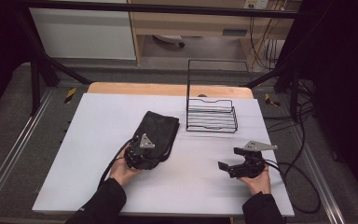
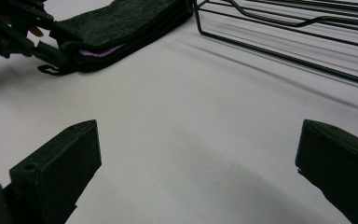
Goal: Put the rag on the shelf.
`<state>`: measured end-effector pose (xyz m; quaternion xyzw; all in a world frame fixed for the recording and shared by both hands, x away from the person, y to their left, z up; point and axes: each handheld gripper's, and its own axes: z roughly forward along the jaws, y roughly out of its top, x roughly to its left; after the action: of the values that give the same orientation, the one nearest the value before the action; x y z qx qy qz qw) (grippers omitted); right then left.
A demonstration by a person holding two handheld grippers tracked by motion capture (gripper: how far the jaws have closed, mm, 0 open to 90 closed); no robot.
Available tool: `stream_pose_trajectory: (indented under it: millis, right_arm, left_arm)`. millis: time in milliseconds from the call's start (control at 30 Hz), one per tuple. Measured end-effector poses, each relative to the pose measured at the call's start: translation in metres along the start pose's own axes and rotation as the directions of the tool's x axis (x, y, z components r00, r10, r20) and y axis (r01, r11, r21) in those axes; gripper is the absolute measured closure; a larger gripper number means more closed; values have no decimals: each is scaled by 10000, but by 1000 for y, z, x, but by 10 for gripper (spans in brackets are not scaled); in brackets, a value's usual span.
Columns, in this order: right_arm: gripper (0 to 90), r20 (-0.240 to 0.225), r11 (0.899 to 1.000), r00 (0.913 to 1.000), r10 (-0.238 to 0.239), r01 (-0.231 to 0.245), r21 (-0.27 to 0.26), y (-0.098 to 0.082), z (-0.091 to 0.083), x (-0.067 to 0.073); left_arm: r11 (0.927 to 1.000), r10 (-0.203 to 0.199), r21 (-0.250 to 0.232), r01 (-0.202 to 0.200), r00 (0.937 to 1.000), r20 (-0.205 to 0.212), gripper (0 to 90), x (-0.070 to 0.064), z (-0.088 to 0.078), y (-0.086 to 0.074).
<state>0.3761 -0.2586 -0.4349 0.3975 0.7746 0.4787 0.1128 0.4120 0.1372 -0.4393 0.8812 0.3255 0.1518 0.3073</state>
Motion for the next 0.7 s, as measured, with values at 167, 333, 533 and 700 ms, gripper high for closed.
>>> stream_pose_trajectory:
  millis: [167,333,533,700]
  right_arm:
    - [7,-11,10000,10000,-3,3,21,0,0,0]
    - [7,-10,10000,10000,26,-26,10,0,0,0]
    - [7,-4,10000,10000,-17,17,51,0,0,0]
    - [7,5,10000,10000,-11,11,60,0,1,0]
  left_arm:
    - [10000,5,26,-4,9999,-172,705,-1,1,2]
    - [9997,201,-134,-201,9998,-50,781,2,0,0]
    - [9973,696,-278,-679,9953,680,753,7,-6,-4]
    - [9954,956,-81,-953,9927,729,560,-3,-6,-5]
